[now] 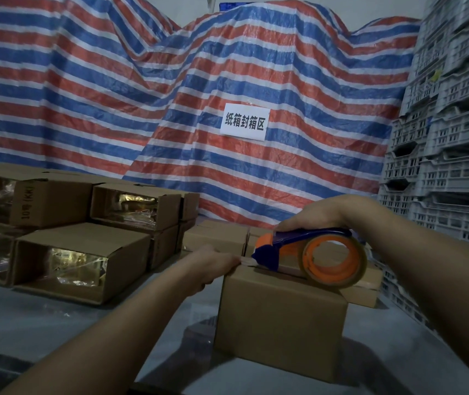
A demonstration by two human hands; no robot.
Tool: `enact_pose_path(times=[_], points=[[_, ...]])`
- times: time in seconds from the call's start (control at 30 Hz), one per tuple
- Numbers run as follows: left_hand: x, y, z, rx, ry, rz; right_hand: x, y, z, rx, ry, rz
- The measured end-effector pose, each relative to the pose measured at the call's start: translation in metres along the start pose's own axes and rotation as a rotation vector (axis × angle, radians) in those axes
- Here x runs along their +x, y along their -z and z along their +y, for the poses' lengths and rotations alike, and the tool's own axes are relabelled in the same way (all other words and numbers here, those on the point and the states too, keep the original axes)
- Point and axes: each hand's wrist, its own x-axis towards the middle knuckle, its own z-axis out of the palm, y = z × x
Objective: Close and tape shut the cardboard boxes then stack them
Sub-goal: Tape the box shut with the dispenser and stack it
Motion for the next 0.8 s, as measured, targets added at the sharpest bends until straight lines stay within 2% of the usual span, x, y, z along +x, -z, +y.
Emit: enact_pose_path(times=[0.17, 0.37, 0.47, 0.53, 0.67, 0.73, 0.8], points=[[-0.003, 0.002, -0.001, 0.017, -0.022, 0.02, -0.008, 0.009, 0.015, -0.13, -0.028, 0.026], [-0.004, -0.001, 0.001, 0.017, -0.036, 0.04, -0.025, 0.012, 0.082, -0.251, -0.101, 0.069], [-0.006, 0.001, 0.01, 0.12, -0.091, 0.089, -0.025, 0.005, 0.092, -0.204, -0.084, 0.074], [-0.012, 0.002, 0.018, 0.225, -0.19, 0.135, -0.023, 0.006, 0.092, -0.18, -0.078, 0.077], [-0.036, -0.014, 0.035, 0.459, -0.521, 0.271, -0.021, 0.008, 0.087, -0.193, -0.086, 0.08], [-0.046, -0.027, 0.036, 0.477, -0.62, 0.152, -0.02, 0.008, 0.086, -0.21, -0.085, 0.074], [-0.051, -0.041, 0.032, 0.658, -0.637, -0.01, -0.018, 0.008, 0.088, -0.214, -0.086, 0.064]])
